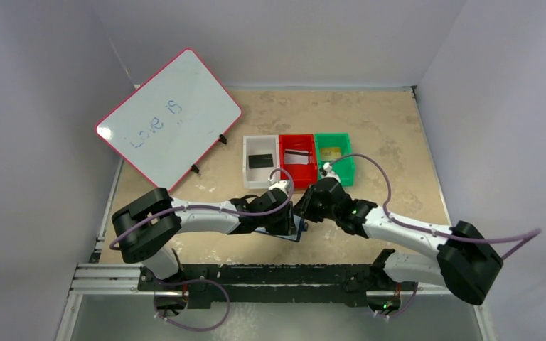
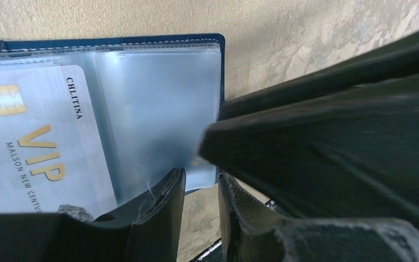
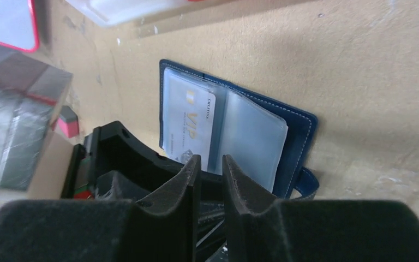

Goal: Take the credit cards out of the card holder

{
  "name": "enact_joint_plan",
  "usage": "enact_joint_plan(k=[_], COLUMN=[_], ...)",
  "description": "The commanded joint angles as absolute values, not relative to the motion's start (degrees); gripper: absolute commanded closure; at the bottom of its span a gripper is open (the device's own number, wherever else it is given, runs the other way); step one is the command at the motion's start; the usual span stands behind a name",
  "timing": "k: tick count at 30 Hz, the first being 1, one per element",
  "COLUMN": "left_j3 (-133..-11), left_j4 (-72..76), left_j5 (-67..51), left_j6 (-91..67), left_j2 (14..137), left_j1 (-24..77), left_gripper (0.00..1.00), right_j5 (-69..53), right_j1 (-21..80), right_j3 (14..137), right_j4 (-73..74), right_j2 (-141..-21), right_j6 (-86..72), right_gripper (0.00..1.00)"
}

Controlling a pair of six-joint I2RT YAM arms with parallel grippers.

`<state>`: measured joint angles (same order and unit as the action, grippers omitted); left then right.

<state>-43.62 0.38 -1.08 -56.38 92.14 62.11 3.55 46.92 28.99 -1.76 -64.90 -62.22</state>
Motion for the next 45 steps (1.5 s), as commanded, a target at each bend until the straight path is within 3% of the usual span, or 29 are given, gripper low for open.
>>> enact_joint_plan(k=[1, 10, 16, 21, 28, 33, 45], left_j3=[-44.62, -43.09, -43.52, -46.53, -45.63, -45.57, -44.45], left_j4=[1.37, -1.59, -11.08, -19.29, -17.96, -17.84, -17.01], left_j5=[-0.57, 3.86, 14.69, 19.63, 17.07, 16.44, 15.95], left_j6=[-55.46, -54.94, -53.54, -52.57, -53.42, -54.24, -54.82], left_j2=[90.10, 83.67, 76.43, 78.30, 79.90, 80.80, 80.52], left_j1=[62.53, 62.76, 62.76, 60.65, 57.02, 56.77, 56.67], left_gripper=[0.71, 0.71, 0.72, 0.72, 0.72, 0.72, 0.71], right_j5=[-1.39, -2.48, -2.87, -0.38, -4.18, -7.81, -11.06], right_j1=[47.02, 46.95, 47.00, 47.02, 47.10, 47.07, 47.09], right_j3=[32.34, 31.18, 29.50, 31.76, 32.35, 30.68, 29.69], right_j4=[-7.51, -8.05, -10.97, -8.85, -11.76, -18.37, -21.38], right_j2=[-69.81, -80.36, -81.14, -79.85, -78.46, -77.21, -83.66], right_j6=[-60.41, -59.16, -59.86, -58.47, -55.68, -56.01, -57.44], right_gripper=[0.78, 0.82, 0.83, 0.83, 0.81, 0.73, 0.74])
